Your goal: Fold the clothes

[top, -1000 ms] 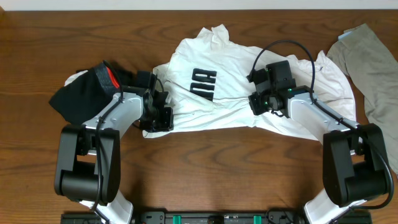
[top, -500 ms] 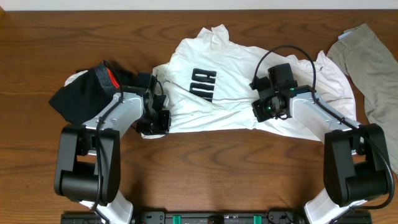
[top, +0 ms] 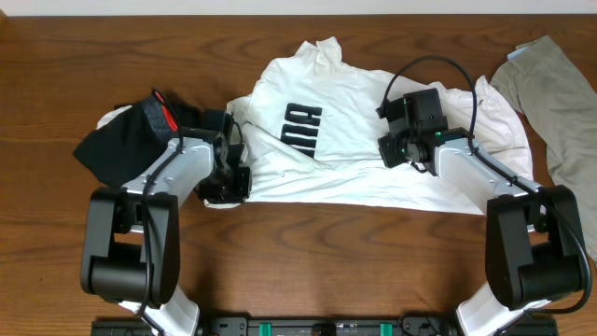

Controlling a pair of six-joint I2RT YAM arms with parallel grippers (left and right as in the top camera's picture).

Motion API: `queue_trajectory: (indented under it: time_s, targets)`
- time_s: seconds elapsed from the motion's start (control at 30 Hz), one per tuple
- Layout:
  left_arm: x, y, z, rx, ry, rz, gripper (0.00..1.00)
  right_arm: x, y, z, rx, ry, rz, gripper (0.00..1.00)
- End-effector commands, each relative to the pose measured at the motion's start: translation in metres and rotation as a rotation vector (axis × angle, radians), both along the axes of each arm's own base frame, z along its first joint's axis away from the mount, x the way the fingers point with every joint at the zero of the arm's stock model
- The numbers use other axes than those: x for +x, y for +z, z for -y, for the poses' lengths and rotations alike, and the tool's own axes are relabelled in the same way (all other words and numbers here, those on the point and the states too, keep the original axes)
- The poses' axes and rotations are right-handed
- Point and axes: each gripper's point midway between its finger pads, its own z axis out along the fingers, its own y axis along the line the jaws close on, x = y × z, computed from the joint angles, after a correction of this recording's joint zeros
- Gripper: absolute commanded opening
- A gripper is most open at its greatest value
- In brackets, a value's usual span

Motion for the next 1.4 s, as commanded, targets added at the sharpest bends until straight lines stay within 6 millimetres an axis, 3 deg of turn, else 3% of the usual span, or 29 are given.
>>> queue_trajectory:
  time_s: [0.0, 0.07, 0.13, 0.27, 0.37, 0.53, 0.73, 0.9, 1.1, 1.27, 1.37]
  targets:
    - [0.002, -0.002, -0.018, 0.063, 0.001, 0.005, 0.22, 0.005, 0.014, -0.003, 0.040, -0.005, 0.021, 0.02]
    - [0.002, -0.002, -0.018, 0.063, 0.003, 0.006, 0.22, -0.011, 0.009, -0.012, 0.081, 0.031, -0.049, 0.05]
    - [0.002, -0.002, -0.018, 0.063, 0.003, 0.006, 0.22, -0.028, 0.004, -0.016, 0.095, 0.072, -0.118, 0.20]
    - [0.003, -0.002, -0.018, 0.062, 0.003, 0.008, 0.22, -0.050, -0.002, -0.022, 0.074, 0.175, -0.180, 0.34]
    - [0.003, -0.002, -0.018, 0.062, 0.003, 0.010, 0.22, -0.053, -0.003, -0.025, 0.072, 0.186, -0.187, 0.40]
    - [0.002, -0.002, -0.018, 0.063, 0.002, 0.002, 0.22, -0.051, -0.003, -0.028, 0.065, 0.204, -0.172, 0.41]
    - [0.002, -0.002, -0.018, 0.063, 0.002, 0.002, 0.22, -0.050, -0.010, -0.022, 0.023, 0.206, -0.169, 0.39]
    - [0.002, -0.002, -0.018, 0.063, 0.002, 0.002, 0.22, -0.044, -0.019, -0.019, -0.001, 0.195, -0.161, 0.25]
    - [0.001, -0.002, -0.018, 0.063, 0.002, 0.002, 0.22, -0.043, -0.026, -0.017, -0.014, 0.190, -0.168, 0.18]
    - [0.000, -0.002, -0.022, 0.084, 0.002, -0.004, 0.22, -0.026, -0.026, 0.008, -0.112, 0.055, -0.123, 0.01]
    - [-0.003, -0.002, -0.024, 0.092, 0.003, -0.014, 0.22, -0.014, -0.023, 0.017, -0.096, -0.002, -0.089, 0.01]
